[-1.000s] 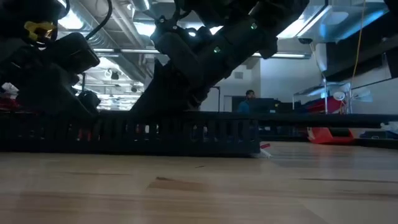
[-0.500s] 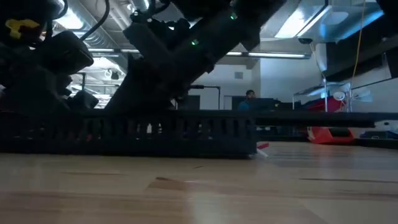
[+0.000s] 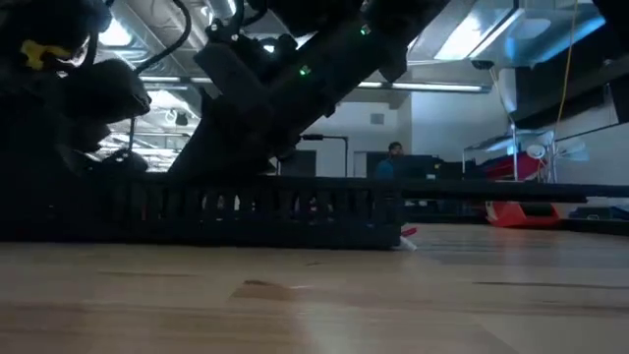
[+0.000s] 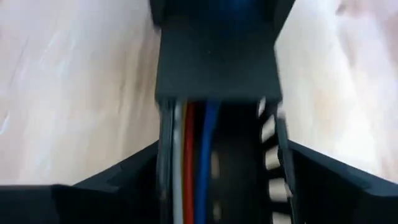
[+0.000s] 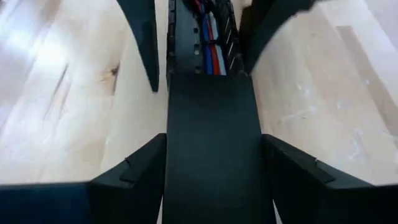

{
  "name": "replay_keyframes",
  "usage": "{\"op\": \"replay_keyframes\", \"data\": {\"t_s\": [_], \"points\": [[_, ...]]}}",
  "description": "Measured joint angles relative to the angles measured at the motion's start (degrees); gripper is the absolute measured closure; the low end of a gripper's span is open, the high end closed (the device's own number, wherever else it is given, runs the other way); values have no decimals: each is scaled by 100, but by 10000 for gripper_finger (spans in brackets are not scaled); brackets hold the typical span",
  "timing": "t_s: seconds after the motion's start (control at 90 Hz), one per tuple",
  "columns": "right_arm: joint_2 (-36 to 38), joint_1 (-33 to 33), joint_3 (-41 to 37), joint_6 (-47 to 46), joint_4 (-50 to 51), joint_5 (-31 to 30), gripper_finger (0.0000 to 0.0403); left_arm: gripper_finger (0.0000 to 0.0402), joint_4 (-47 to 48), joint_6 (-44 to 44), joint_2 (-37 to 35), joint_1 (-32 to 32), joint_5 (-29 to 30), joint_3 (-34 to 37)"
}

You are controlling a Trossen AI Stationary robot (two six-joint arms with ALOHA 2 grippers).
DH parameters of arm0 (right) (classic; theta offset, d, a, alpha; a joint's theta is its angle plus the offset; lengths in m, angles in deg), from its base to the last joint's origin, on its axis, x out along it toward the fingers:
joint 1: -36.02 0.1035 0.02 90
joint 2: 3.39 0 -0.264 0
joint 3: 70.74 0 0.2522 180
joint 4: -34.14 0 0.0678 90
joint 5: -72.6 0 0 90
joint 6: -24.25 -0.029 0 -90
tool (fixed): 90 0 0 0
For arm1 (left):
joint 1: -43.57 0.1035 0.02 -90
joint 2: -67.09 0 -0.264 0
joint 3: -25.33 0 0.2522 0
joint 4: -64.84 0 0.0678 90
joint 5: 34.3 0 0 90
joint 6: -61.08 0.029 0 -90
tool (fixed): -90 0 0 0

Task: Ziptie cables
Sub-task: Close the cable duct

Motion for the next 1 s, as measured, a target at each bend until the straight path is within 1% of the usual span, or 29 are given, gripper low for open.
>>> {"op": "replay_keyframes", "data": {"t_s": [0.078,0.144,0.289,0.344,0.411,0.5,0.578,0.667,0.833,0.889,1.0], "points": [[1,2,-2,28,12,-32,178,108,265,-124,-205,-11,-30,4],[0,2,-6,88,3,-12,178,108,304,-153,-280,-62,-6,21],[0,4,-15,134,-35,-20,178,114,159,-211,-273,-206,392,124],[0,3,-17,134,-37,-28,178,130,85,-226,-264,-229,501,170],[0,2,-20,139,-46,-25,178,161,-7,-257,-264,-248,553,227],[2,4,-27,138,-87,18,178,202,-362,-258,-259,-290,582,365],[-8,6,-39,117,-296,107,178,219,-667,-224,-214,-291,562,431],[-33,2,-54,114,-591,176,178,217,-840,-226,-89,-289,563,433],[-127,-17,-50,15,-1009,141,178,192,-1361,-179,258,-286,580,350],[-227,-29,9,-79,-984,226,178,190,-1461,-107,401,-278,584,308],[-315,-10,219,-119,-715,151,178,188,-1497,-67,640,-286,631,196]]}}
